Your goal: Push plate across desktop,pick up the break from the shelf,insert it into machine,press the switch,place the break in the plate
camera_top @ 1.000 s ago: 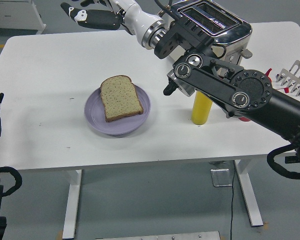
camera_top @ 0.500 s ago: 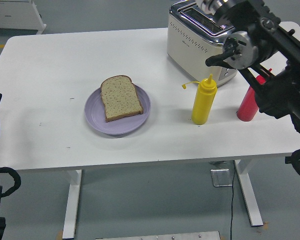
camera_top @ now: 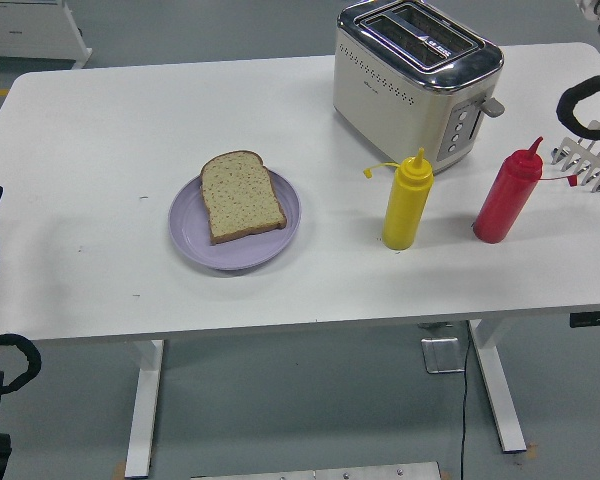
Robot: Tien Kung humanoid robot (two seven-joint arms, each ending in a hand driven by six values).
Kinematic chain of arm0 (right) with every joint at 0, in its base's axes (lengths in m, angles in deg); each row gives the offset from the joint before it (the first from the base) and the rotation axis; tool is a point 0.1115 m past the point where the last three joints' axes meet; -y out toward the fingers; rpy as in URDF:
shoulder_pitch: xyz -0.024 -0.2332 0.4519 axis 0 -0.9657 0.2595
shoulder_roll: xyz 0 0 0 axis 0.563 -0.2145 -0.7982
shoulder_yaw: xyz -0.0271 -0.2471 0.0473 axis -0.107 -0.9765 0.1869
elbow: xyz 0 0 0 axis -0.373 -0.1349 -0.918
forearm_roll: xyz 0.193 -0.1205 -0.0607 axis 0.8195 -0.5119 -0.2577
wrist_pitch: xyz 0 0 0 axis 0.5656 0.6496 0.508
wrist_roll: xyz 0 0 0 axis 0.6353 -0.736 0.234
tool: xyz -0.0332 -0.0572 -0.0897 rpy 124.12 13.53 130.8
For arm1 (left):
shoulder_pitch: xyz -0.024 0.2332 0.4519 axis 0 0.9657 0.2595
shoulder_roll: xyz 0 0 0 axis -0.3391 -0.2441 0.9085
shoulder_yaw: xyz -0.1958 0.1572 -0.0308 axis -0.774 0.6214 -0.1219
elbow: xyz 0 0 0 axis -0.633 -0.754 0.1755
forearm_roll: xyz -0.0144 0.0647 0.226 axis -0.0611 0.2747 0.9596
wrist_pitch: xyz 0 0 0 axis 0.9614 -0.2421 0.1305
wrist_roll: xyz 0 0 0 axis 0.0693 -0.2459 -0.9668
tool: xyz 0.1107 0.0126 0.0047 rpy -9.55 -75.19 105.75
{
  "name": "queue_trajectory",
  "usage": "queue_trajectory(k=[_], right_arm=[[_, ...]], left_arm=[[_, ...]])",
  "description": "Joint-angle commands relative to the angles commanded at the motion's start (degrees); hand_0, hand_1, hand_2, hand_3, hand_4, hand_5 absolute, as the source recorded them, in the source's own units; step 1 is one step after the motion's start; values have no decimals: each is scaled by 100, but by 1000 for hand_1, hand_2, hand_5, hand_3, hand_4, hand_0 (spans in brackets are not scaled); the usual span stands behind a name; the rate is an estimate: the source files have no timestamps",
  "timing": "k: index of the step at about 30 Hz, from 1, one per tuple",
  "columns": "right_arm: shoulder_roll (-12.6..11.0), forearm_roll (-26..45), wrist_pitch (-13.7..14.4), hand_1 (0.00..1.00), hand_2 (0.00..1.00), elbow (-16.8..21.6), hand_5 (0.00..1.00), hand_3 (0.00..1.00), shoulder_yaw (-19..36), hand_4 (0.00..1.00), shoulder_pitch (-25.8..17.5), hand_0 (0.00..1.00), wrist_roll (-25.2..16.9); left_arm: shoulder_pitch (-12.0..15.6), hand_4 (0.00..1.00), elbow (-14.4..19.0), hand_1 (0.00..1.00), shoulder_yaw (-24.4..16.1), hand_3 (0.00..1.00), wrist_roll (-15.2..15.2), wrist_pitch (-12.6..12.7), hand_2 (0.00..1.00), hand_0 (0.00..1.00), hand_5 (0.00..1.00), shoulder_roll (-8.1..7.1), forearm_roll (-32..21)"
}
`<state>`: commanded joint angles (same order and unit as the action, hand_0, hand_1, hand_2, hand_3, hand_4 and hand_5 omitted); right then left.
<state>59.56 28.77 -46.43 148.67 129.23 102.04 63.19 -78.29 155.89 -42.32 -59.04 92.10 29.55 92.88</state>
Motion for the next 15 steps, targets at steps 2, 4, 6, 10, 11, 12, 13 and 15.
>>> queue_trajectory(k=[2, 4, 6, 10, 11, 12, 13, 15], right_arm=[[-149, 90, -12, 794, 784, -18, 548, 798, 173, 407, -205, 833, 27], [-276, 152, -25, 794, 784, -27, 548, 798, 323, 407, -413, 833, 53], [-369, 193, -40, 794, 784, -35, 548, 798, 440, 407, -594, 833, 77], [-487, 226, -93, 794, 784, -44, 554, 796, 610, 409, -924, 833, 132], [-505, 234, -118, 794, 784, -45, 554, 796, 644, 409, -1011, 833, 153], [-509, 235, -123, 794, 784, -45, 554, 796, 651, 409, -1030, 833, 158], [-520, 233, -148, 794, 784, -47, 554, 796, 682, 409, -1121, 833, 179], [-516, 209, -188, 791, 783, -50, 555, 795, 749, 411, -1277, 830, 207]], left_arm=[[-4, 631, 7, 894, -3, 787, -1, 0, 895, 827, 998, -7, -1], [-10, 631, 16, 894, -6, 787, -1, 0, 895, 827, 998, -12, -2], [-11, 631, 25, 894, -3, 787, -2, -1, 895, 827, 998, -15, -3], [-12, 630, 40, 894, 6, 787, -3, -1, 895, 827, 998, -17, -5], [-11, 630, 43, 894, 10, 787, -4, 0, 895, 827, 998, -17, -6], [-11, 630, 44, 894, 10, 787, -4, 0, 895, 827, 998, -18, -6], [-9, 630, 46, 894, 12, 787, -5, 0, 895, 827, 998, -17, -6], [-10, 631, 49, 894, 15, 787, -6, 1, 894, 826, 998, -15, -6]])
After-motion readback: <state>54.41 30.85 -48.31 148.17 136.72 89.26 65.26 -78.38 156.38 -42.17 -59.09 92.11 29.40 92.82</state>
